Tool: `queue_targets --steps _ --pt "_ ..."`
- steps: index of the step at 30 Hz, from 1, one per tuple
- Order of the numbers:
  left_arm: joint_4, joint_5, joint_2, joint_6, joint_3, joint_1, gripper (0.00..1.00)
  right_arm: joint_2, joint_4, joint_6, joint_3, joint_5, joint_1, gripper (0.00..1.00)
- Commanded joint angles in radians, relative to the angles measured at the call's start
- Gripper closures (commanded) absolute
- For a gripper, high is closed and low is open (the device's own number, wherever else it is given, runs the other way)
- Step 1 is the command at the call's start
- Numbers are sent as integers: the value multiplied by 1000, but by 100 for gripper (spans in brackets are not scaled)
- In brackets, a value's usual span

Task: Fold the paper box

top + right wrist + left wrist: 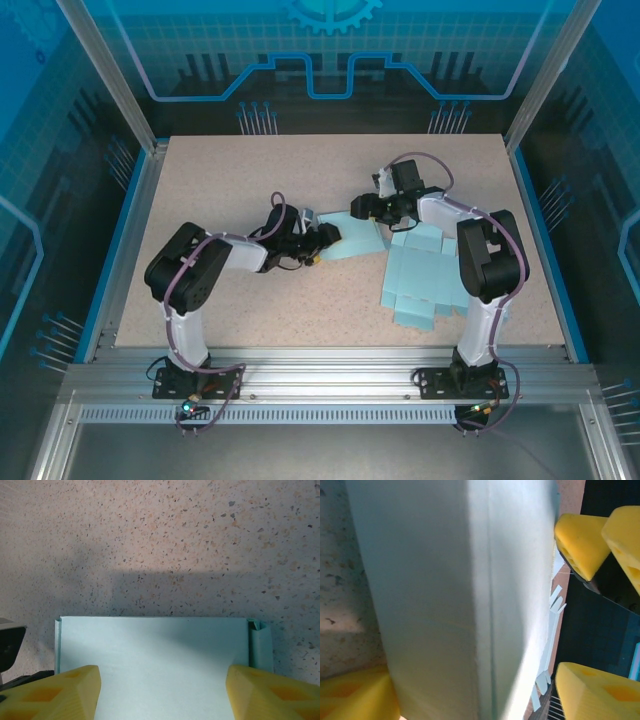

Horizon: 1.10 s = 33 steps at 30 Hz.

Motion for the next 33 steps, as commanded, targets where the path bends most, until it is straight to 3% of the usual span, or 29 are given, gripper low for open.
queue_targets --steps 1,10,19,25,33 --pt "-2 -188 43 131 28 60 28 33 -66 -13 3 -15 13 31" --pt "39 -151 24 104 18 76 53 -56 -123 -40 -1 -3 20 30" --pt "125 -81 63 20 30 78 59 -128 -113 -48 -57 22 18 27" --pt "116 -95 57 28 18 79 61 -138 -109 -19 -104 118 3 26" --pt "93 -104 58 28 5 99 76 -112 -39 29 -161 61 -25 23"
